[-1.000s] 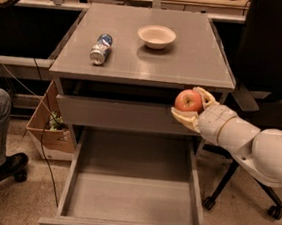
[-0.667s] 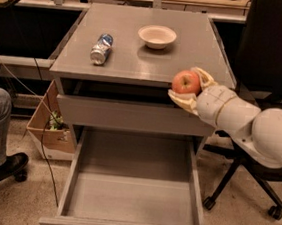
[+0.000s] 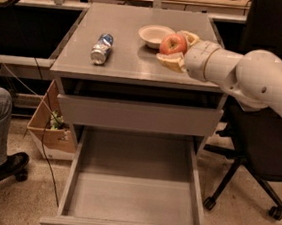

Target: Pick apple from middle drawer and place on counter

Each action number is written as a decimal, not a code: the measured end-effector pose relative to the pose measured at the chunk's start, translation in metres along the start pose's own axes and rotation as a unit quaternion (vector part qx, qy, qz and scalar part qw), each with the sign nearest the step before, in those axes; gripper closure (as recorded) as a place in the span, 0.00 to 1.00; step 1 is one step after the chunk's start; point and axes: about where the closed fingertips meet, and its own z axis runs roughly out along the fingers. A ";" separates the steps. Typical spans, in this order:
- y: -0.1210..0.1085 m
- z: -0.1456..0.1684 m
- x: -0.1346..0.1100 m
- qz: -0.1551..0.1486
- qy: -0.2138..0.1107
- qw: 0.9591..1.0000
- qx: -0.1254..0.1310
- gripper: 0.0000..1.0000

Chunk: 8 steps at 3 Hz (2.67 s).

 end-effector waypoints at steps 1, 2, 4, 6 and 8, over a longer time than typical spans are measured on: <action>-0.011 0.043 0.009 0.045 0.018 0.998 -0.029 1.00; -0.012 0.085 0.049 0.118 0.056 0.989 -0.072 0.98; -0.009 0.104 0.077 0.159 0.080 0.979 -0.096 0.45; -0.004 0.106 0.092 0.172 0.088 0.975 -0.110 0.01; -0.017 0.058 0.105 0.181 0.070 0.975 -0.105 0.00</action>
Offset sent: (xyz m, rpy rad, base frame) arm 0.1122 0.0237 -0.0748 0.1023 0.4248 0.0202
